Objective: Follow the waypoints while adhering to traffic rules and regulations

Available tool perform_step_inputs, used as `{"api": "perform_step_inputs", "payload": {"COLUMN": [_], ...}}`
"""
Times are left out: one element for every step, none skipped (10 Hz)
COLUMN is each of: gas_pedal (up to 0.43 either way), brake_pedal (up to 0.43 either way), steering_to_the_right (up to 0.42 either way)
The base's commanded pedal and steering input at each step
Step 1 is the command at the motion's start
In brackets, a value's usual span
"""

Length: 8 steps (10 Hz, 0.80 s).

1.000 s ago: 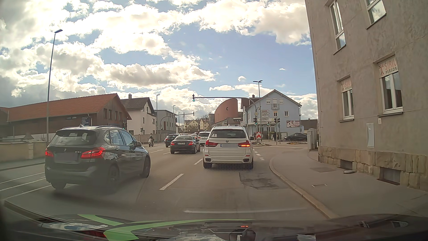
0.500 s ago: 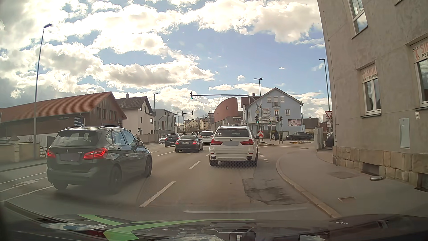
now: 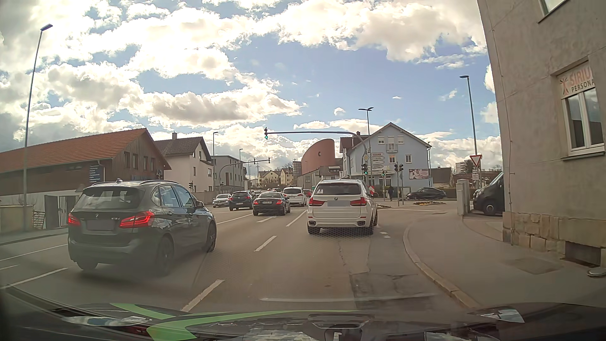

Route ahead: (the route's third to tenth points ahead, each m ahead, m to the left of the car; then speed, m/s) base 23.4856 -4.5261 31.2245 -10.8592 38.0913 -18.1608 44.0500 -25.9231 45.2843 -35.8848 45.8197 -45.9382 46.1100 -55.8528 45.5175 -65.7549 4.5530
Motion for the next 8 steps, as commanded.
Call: {"api": "perform_step_inputs", "payload": {"gas_pedal": [0.268, 0.26, 0.24, 0.228, 0.228, 0.22, 0.209, 0.209], "brake_pedal": [0.0, 0.0, 0.0, 0.0, 0.0, 0.0, 0.0, 0.0], "steering_to_the_right": [0.017, 0.021, 0.025, 0.029, 0.036, 0.044, 0.05, 0.059]}}
